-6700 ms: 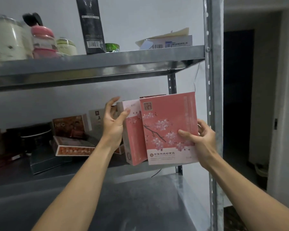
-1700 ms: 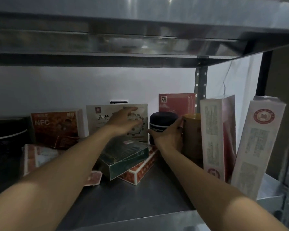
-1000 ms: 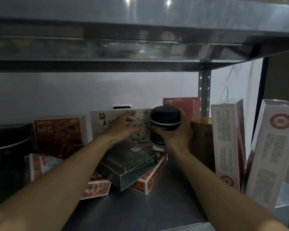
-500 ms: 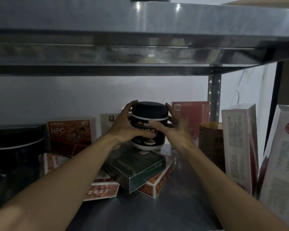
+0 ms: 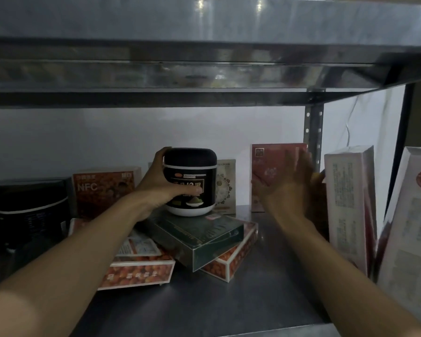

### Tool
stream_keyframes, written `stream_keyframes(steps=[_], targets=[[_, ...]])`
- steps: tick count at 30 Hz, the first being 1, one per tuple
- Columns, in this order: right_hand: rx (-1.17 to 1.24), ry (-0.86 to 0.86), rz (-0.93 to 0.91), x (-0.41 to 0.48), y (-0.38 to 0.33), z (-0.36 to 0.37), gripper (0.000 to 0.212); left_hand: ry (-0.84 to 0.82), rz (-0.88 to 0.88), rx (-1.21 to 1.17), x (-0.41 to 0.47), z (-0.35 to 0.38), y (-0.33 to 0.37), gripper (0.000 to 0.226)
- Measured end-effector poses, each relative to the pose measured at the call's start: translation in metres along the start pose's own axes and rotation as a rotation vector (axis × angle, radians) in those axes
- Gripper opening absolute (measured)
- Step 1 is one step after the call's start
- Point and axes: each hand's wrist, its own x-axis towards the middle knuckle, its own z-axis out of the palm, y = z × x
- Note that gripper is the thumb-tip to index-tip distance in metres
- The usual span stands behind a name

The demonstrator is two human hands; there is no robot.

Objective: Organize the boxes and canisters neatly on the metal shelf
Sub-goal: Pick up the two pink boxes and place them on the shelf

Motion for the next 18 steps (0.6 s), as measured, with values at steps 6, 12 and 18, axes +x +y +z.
stream_keyframes(steps=[6, 12, 18], targets=[[-0.039, -0.189, 0.191, -0.006, 0.005, -0.024, 0.094, -0.024, 0.019, 0.012, 0.0, 0.001, 0.002, 0.098], [0.128, -0.208, 0.366, -0.009, -0.004, -0.039, 0.102, -0.017, 0.03, 0.03, -0.001, 0.002, 0.0, 0.099], [0.202, -0.217, 0.487, -0.013, 0.0, -0.047, 0.067, -0.01, 0.033, 0.024, -0.001, 0.003, -0.001, 0.098]])
